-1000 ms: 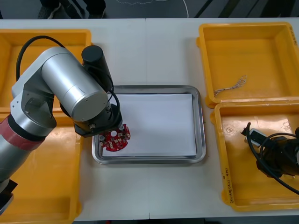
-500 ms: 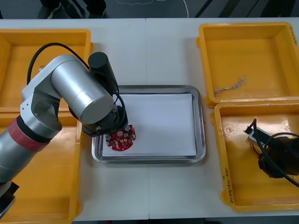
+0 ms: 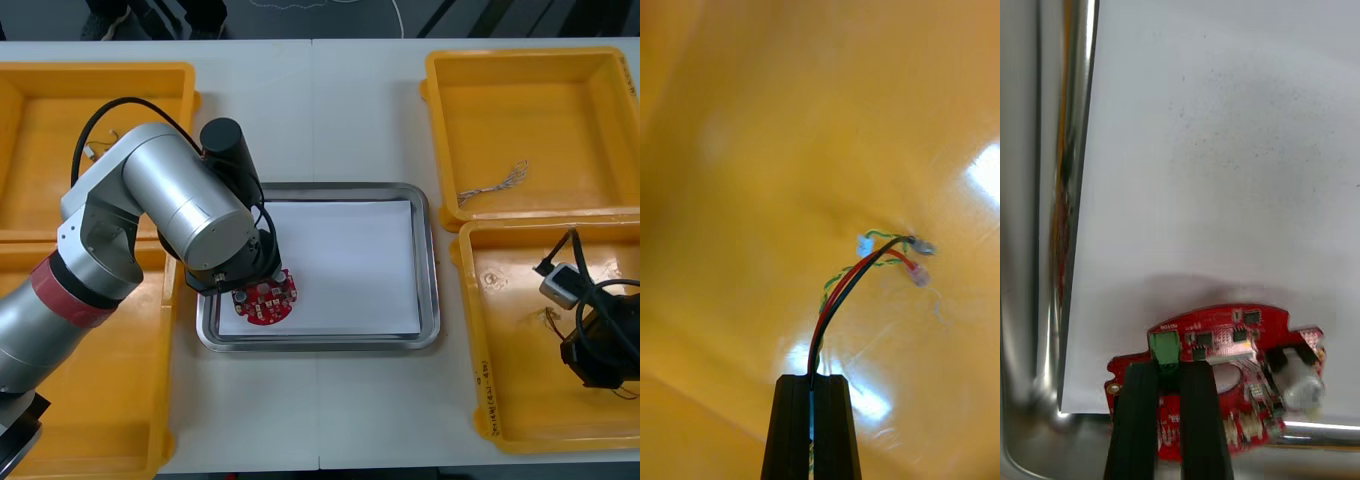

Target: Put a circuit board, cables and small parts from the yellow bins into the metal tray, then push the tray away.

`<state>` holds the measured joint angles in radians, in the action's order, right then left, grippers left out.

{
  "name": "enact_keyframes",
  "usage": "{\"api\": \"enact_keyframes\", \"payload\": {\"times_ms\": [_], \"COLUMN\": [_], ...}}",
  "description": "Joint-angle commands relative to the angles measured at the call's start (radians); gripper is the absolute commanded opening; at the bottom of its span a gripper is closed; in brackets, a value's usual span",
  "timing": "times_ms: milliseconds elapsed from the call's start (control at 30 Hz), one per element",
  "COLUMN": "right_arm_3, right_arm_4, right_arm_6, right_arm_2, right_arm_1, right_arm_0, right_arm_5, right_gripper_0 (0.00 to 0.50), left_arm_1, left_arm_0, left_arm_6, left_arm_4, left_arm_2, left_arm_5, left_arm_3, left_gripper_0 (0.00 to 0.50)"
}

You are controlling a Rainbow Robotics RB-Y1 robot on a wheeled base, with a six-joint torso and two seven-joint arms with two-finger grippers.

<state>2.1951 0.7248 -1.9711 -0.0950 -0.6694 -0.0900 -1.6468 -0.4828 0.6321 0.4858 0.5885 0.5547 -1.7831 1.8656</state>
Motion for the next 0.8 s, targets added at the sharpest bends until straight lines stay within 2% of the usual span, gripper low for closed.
{"api": "enact_keyframes", "payload": {"times_ms": [33, 67, 167, 200, 233, 267, 300, 633, 800], "right_arm_3": [0.089, 0.095, 0.114, 0.115, 0.117, 0.117, 0.120, 0.133, 0.133], "right_arm_4": [0.027, 0.030, 0.054, 0.070, 0.084, 0.090, 0.091, 0.104, 0.114], "right_arm_6": [0.112, 0.127, 0.212, 0.244, 0.275, 0.288, 0.311, 0.503, 0.586], "right_arm_2": [-0.029, -0.029, -0.031, -0.032, -0.035, -0.037, -0.037, -0.037, -0.018], "right_arm_1": [0.011, 0.011, 0.017, 0.021, 0.025, 0.028, 0.031, 0.088, 0.110], "right_arm_0": [0.044, 0.047, 0.067, 0.075, 0.084, 0.090, 0.105, 0.243, 0.299], "right_arm_5": [-0.051, -0.057, -0.081, -0.087, -0.091, -0.094, -0.105, -0.254, -0.273], "right_gripper_0": [0.000, 0.000, 0.000, 0.000, 0.000, 0.000, 0.000, 0.000, 0.000], "left_arm_1": [0.021, 0.021, 0.024, 0.023, 0.023, 0.023, 0.023, -0.010, -0.011], "left_arm_0": [0.012, 0.009, 0.001, 0.001, 0.003, 0.001, 0.001, 0.003, 0.001], "left_arm_6": [0.096, 0.096, 0.099, 0.099, 0.099, 0.099, 0.097, 0.091, 0.089], "left_arm_4": [-0.015, -0.016, -0.026, -0.026, -0.027, -0.026, -0.027, -0.015, -0.018], "left_arm_2": [0.016, 0.014, 0.016, 0.014, 0.013, 0.010, 0.007, -0.067, -0.133], "left_arm_5": [0.025, 0.030, 0.036, 0.034, 0.034, 0.034, 0.034, -0.079, -0.137], "left_arm_3": [0.006, 0.006, 0.006, 0.006, 0.007, 0.007, 0.012, 0.110, 0.158], "left_gripper_0": [0.134, 0.147, 0.256, 0.335, 0.439, 0.482, 0.500, 0.500, 0.500]}}
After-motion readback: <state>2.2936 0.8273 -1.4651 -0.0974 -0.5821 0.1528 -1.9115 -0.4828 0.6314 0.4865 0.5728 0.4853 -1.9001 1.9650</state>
